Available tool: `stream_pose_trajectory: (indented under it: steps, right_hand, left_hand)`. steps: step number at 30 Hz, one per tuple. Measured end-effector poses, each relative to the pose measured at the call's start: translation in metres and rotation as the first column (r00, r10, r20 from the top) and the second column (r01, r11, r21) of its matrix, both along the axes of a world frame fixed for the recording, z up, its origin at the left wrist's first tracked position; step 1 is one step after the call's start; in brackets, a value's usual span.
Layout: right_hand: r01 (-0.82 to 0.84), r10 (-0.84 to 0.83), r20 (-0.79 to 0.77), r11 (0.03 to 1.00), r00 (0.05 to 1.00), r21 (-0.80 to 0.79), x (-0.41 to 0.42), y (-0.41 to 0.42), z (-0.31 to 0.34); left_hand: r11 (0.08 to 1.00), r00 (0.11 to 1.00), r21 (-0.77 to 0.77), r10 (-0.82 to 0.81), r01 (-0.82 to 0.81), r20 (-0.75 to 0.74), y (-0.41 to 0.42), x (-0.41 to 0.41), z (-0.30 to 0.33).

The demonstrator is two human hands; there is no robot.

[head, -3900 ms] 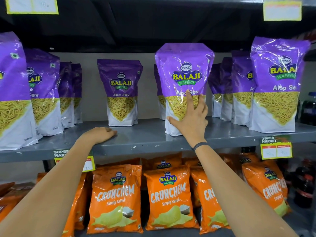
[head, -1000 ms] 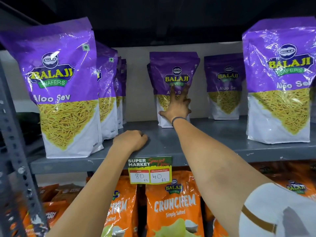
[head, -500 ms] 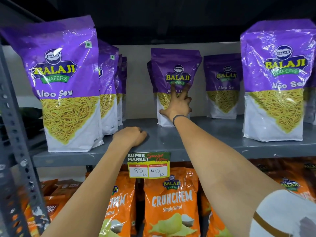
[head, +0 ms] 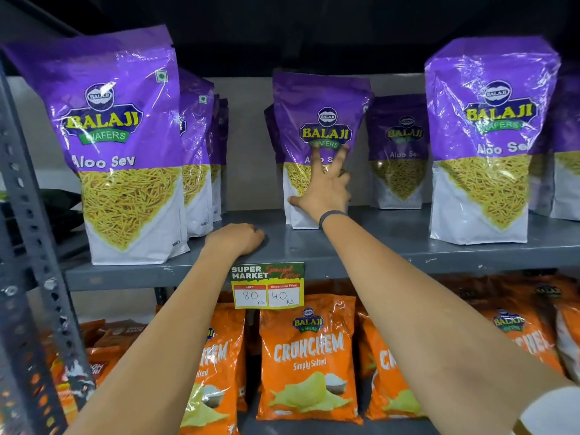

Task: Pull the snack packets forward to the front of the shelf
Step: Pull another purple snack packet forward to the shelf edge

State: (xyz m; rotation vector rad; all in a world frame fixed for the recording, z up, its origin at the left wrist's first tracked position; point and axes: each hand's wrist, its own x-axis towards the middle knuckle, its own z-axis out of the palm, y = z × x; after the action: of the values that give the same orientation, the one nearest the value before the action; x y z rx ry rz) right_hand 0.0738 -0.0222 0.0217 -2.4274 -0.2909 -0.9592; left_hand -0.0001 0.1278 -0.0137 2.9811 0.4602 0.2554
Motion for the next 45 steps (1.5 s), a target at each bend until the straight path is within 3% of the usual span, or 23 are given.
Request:
stream_pose_trajectory:
  steps: [18,45]
  right_hand:
    - [0.029,-0.024,0.105,0.999,0.994,-0.042,-0.064,-0.028,-0.006]
    - [-0.003,0.014,0.14,0.997,0.99,-0.077,-0.132,-0.066,-0.006]
  left_hand:
    - [1.0,1.0,-0.01,0.002,-0.002,-0.03,0.004,0.01,-0.001]
    - [1.0,1.0,0.013,-0.025,0.025,-0.004,0.012,0.017,-0.006]
